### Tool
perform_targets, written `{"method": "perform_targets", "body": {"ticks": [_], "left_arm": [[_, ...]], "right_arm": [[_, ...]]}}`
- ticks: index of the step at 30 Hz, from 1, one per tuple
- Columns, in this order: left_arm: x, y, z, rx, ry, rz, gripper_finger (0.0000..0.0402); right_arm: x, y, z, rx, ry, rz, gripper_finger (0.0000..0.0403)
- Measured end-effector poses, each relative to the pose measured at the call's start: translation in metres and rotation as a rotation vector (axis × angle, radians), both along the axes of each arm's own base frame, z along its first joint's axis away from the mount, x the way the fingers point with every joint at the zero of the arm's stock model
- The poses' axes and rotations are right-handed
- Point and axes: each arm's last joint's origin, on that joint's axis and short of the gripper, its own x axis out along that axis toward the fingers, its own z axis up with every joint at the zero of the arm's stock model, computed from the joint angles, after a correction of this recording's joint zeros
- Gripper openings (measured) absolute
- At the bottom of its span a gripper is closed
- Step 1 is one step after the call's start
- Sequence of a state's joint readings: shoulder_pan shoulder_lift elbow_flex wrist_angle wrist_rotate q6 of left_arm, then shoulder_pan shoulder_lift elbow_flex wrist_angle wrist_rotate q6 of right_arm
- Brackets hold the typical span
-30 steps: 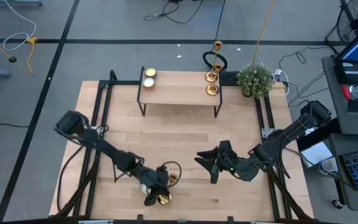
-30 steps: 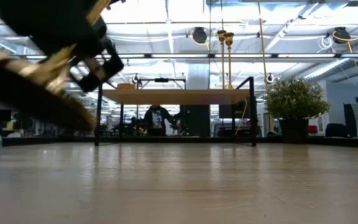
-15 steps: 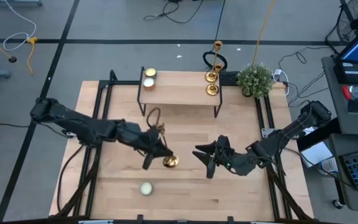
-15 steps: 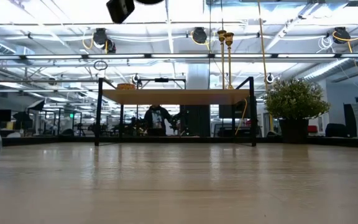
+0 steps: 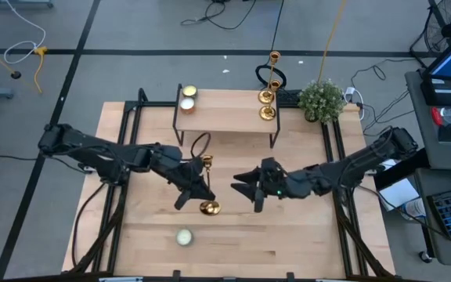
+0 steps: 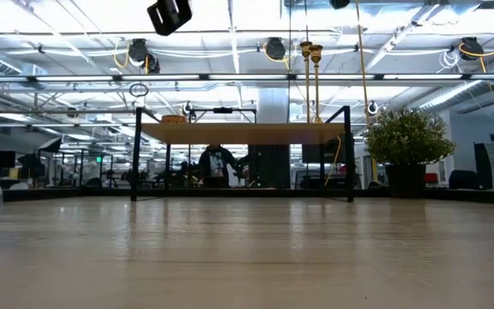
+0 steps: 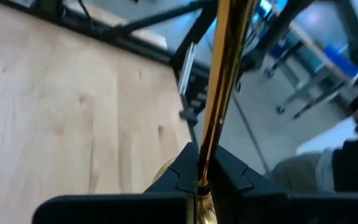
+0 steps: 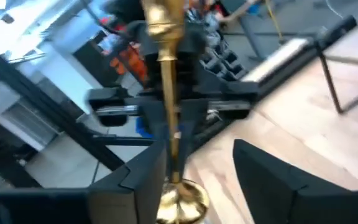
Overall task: Pick & Place candle stick holders
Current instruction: Put the gold candle holder on the shelf aligned with the other gold candle holder
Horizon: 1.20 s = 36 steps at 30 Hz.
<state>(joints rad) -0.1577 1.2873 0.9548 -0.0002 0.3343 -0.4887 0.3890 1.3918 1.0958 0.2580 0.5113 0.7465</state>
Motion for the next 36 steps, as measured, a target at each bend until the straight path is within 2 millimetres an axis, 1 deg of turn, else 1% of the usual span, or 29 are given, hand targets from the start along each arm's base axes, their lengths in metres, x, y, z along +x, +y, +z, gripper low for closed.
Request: {"method": "perform_targets", "body": {"ticks": [3,5,6,8,11,16,21,24,36], "left_arm": [[0.003,-0.001,0.009,0.044,0.024,-0.021,0.0017],[0.005,-0.001,0.014,0.072,0.041,-0.032,0.0017],[0.006,-0.001,0.015,0.083,0.049,-0.037,0.0017],[0.012,-0.002,0.023,0.089,0.013,-0.043,0.0017],[0.019,0.002,0.029,0.08,0.002,-0.052,0.0017],[0.03,0.007,0.026,0.05,0.016,-0.066,0.0017],[0.033,0.011,0.021,0.044,0.035,-0.067,0.0017],[0.034,0.011,0.024,0.04,0.009,-0.072,0.0017],[0.034,0.012,0.026,0.029,-0.011,-0.076,0.0017]], "right_arm": [[0.003,-0.008,-0.001,0.074,0.003,0.008,0.0219],[0.005,-0.012,0.002,0.089,-0.022,0.04,0.024],[0.007,-0.013,0.003,0.081,-0.039,0.048,0.0251],[0.011,-0.013,0.005,0.061,-0.085,0.057,0.0268],[0.014,-0.012,0.006,0.027,-0.116,0.062,0.0281],[0.024,-0.009,-0.002,-0.004,-0.114,0.065,0.0276],[0.031,-0.006,-0.008,-0.004,-0.136,0.064,0.0263],[0.034,-0.005,-0.012,-0.005,-0.126,0.064,0.0255],[0.034,-0.005,-0.007,-0.001,-0.171,0.064,0.0236]]}}
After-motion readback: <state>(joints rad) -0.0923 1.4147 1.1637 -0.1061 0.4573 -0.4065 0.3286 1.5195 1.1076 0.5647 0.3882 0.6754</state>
